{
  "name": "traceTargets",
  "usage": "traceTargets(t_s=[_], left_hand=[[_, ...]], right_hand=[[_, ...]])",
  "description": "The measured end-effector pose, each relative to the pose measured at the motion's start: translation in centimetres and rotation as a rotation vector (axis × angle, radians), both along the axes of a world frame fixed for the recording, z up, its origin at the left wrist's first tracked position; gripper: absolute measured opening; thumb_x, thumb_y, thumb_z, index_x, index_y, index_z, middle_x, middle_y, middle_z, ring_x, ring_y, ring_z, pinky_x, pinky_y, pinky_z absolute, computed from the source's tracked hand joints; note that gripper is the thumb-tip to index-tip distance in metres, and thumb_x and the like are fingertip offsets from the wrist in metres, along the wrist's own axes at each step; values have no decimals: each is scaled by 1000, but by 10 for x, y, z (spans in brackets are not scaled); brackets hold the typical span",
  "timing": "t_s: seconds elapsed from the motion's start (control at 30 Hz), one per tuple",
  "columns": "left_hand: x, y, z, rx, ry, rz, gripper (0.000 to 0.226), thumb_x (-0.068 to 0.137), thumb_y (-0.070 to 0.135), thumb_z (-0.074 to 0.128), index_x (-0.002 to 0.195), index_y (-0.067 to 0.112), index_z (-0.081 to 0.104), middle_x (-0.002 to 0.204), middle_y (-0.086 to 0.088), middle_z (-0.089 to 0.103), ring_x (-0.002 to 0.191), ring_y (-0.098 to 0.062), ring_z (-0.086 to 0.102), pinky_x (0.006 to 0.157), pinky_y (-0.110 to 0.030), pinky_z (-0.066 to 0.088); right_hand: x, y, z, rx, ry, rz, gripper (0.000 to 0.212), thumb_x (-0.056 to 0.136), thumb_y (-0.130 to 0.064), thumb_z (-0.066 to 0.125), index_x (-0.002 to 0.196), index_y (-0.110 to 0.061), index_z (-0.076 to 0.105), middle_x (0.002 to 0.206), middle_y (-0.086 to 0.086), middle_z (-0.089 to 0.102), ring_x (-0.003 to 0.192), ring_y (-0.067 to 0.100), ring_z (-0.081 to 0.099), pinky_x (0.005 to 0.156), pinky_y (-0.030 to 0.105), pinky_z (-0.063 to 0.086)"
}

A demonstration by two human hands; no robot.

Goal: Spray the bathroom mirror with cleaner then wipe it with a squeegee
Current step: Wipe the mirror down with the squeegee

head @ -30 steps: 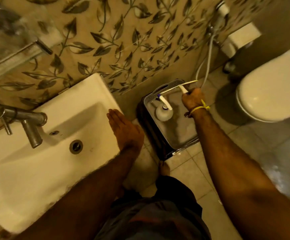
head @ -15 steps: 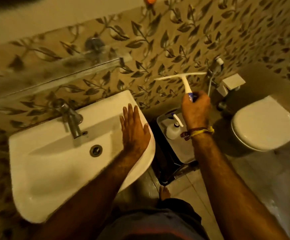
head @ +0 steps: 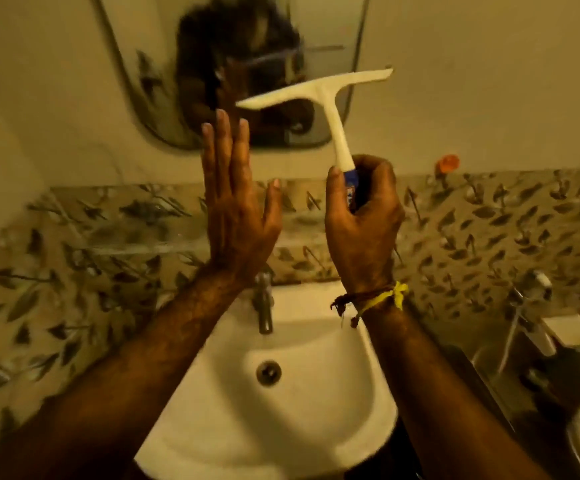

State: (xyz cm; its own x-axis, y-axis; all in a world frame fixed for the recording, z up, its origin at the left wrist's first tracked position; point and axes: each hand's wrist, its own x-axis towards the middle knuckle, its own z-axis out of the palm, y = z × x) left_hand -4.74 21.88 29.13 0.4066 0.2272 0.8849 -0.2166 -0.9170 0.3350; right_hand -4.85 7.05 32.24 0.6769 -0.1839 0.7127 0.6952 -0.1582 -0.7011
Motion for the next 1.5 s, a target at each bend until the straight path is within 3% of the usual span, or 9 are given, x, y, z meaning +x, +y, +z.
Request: traceTargets(t_s=[0.17,0.4,0.6,0.73,0.8,1.0,1.17,1.33,1.5], left_hand=[[10,90,80,66,-137,112,67,99,25,55,155,0,28,164,-20,21,155,-32,10,124,-52,20],[41,167,208,161,-132,247,67,101,29,45,158,6,20,167,-15,17,155,-32,10,126,-48,14],[57,209,275,134,-187,272,66,102,37,40,160,13,18,168,-8,14,156,-25,7,126,-45,13],[78,238,282,123,-205,212,66,102,45,32,159,14,21,168,-5,13,156,-20,5,128,-42,5],[94,248,276,167,-267,266,69,100,46,34,159,12,23,168,-8,15,156,-23,7,127,-44,6],[116,267,268,254,-354,393,78,98,63,27,158,14,27,167,-7,19,156,-25,10,124,-54,15],[119,264,267,287,-365,442,85,94,63,42,158,11,24,167,-9,17,156,-26,9,126,-51,12],[121,266,265,289,-362,476,87,96,66,36,160,11,17,169,-8,10,157,-24,4,126,-52,12],[121,266,264,294,-348,483,89,95,69,34,160,11,16,169,-8,10,157,-23,4,126,-51,12]], right_hand=[[14,40,49,-32,-136,106,14,96,-20,60,101,-8,56,75,-14,52,60,-1,52,54,10,39],[53,101,173,-116,-371,112,23,99,-27,54,114,-10,53,90,6,67,75,16,67,60,37,57],[83,133,241,-135,-544,74,34,96,-22,51,130,-19,52,99,4,64,85,15,63,74,30,57],[99,154,264,-186,-621,30,44,97,-20,52,141,-18,47,110,8,64,95,15,59,82,23,51],[105,170,274,-212,-653,-3,45,99,-20,51,143,-19,46,107,8,64,91,19,60,77,31,54],[115,211,287,-277,-717,-101,49,102,-23,46,150,-20,37,92,11,60,71,20,54,59,34,51],[123,215,275,-343,-649,-208,54,103,-24,46,153,-24,27,81,10,54,63,17,47,57,28,46],[118,202,226,-353,-604,-206,56,99,-16,56,150,-18,35,81,12,59,58,13,46,52,29,52],[116,214,293,-359,-622,-265,52,103,-26,43,153,-28,28,77,8,56,58,18,53,52,33,54]])
